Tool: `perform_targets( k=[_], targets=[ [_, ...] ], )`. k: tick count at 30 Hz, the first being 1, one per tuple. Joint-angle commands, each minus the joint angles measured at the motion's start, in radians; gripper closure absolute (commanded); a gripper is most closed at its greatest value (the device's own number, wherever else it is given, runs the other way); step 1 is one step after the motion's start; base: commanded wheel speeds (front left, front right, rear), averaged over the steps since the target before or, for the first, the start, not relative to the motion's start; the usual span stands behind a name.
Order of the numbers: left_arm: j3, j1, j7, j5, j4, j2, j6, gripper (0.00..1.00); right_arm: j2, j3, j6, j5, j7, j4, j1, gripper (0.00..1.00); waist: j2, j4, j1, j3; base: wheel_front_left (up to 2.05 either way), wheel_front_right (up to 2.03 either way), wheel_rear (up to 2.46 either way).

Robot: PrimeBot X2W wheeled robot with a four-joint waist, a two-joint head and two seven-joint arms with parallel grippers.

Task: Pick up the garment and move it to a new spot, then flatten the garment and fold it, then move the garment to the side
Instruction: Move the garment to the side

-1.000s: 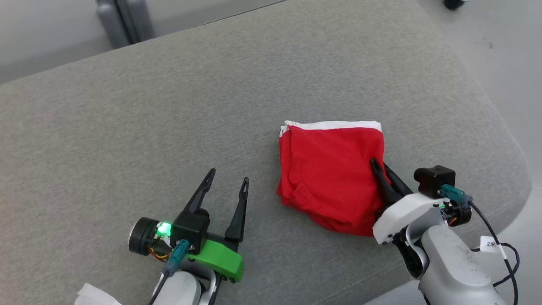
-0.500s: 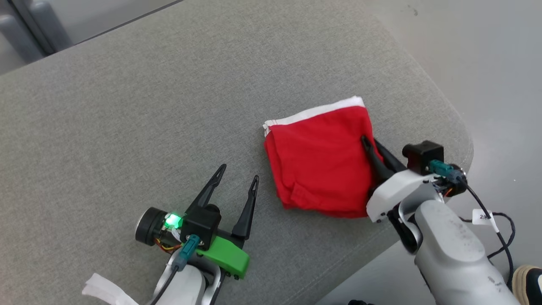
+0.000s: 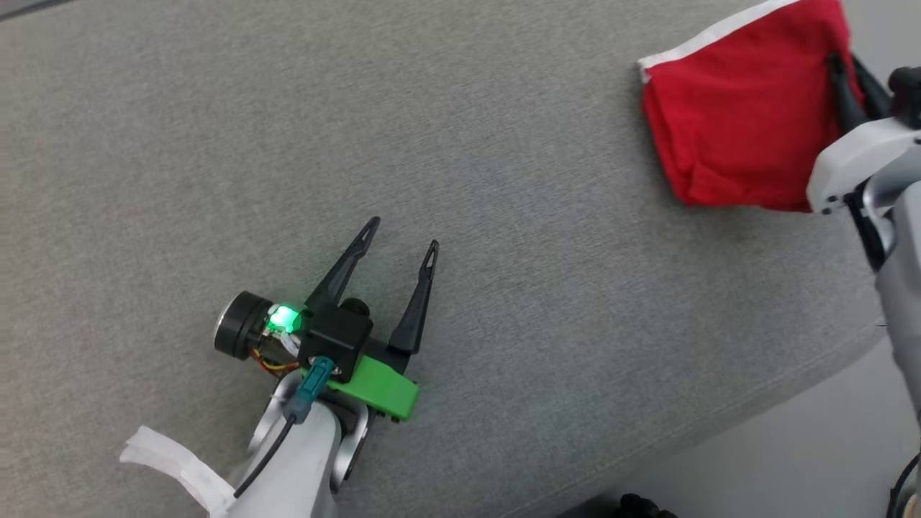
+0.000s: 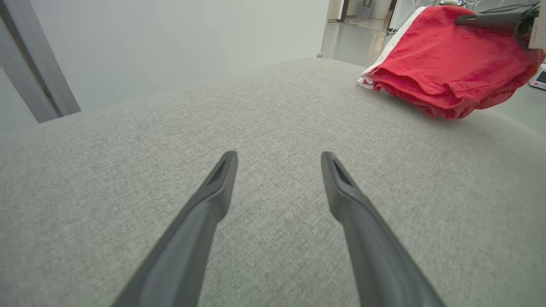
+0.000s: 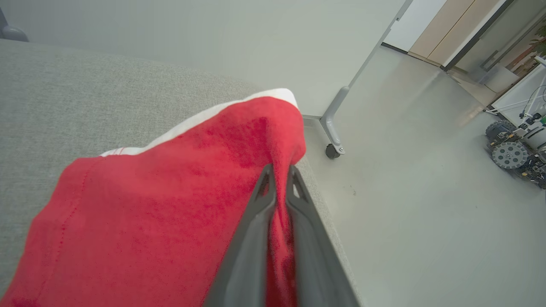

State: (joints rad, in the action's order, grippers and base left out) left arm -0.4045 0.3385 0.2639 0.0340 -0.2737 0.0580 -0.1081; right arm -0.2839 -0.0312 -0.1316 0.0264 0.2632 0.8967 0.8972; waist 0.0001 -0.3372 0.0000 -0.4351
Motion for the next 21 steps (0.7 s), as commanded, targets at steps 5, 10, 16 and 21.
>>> perform_targets(
  k=[5, 10, 16, 21],
  targets=[
    [0.001, 0.052, 0.0, -0.015, 0.01, 0.006, -0.004, 0.0, -0.075, -0.151, 0.002, 0.116, 0.002, 0.075, 0.08, 0.92, -0.0001, 0.163, 0.0, -0.135, 0.0, 0.0, 0.0],
    [0.014, 0.063, 0.0, -0.008, 0.009, 0.005, 0.006, 0.0, -0.068, -0.342, 0.002, 0.259, 0.002, -0.02, 0.078, 0.0, -0.0001, 0.185, 0.0, -0.122, 0.0, 0.0, 0.0],
    [0.026, 0.031, 0.0, 0.011, 0.004, -0.001, 0.025, 0.0, 0.024, -0.404, 0.002, 0.269, 0.002, -0.188, 0.05, 0.0, -0.0001, 0.2, 0.0, -0.059, 0.0, 0.0, 0.0],
    [0.059, 0.007, 0.0, 0.031, 0.009, -0.004, 0.053, 0.0, 0.104, -0.324, 0.002, 0.137, 0.002, -0.388, -0.001, 0.0, -0.0001, 0.22, 0.0, 0.001, 0.0, 0.0, 0.0]
  ],
)
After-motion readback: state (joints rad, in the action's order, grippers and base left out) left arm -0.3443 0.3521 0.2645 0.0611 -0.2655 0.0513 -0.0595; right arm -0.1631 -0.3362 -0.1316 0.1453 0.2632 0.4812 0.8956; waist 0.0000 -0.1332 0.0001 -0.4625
